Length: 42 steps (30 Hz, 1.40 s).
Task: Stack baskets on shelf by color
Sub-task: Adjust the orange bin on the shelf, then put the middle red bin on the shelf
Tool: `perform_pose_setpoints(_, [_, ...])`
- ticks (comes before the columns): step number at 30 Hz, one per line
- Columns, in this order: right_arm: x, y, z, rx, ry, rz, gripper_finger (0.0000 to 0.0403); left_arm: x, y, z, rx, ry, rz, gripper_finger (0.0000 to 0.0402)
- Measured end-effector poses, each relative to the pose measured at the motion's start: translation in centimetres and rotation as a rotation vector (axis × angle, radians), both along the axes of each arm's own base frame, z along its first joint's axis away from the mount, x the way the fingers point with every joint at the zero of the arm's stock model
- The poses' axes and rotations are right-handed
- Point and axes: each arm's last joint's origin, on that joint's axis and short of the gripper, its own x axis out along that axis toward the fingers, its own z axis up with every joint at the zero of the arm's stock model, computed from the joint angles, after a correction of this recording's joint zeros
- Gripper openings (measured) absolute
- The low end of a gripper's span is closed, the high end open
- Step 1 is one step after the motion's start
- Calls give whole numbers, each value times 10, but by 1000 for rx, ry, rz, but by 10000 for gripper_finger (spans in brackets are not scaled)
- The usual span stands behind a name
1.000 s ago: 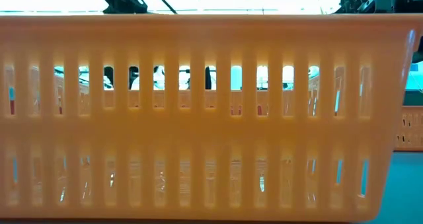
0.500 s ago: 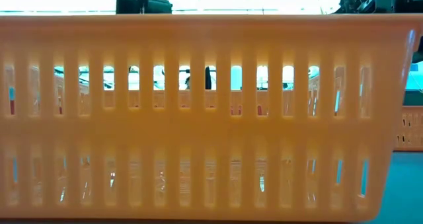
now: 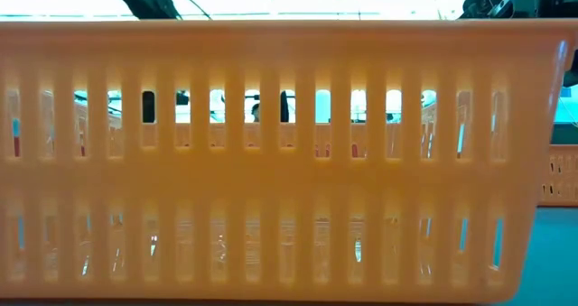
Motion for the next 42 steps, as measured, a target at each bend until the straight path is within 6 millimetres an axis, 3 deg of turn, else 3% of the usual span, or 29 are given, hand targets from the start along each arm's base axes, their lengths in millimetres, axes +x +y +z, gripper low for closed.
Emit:
perform_pose_setpoints(5, [0, 0, 0, 0, 0, 0, 45, -14, 8, -8, -13, 8, 58, 82])
perform_pose_setpoints(17, [0, 0, 0, 7, -3, 1, 45, -16, 6, -29, -85, -76, 55, 81])
perform_pose_setpoints(35, [0, 0, 0, 7, -3, 0, 45, -8, 8, -28, -76, -169, 15, 81])
perform_pose_setpoints(42, [0, 0, 0, 7, -3, 0, 45, -9, 7, -7, -113, -137, 17, 81])
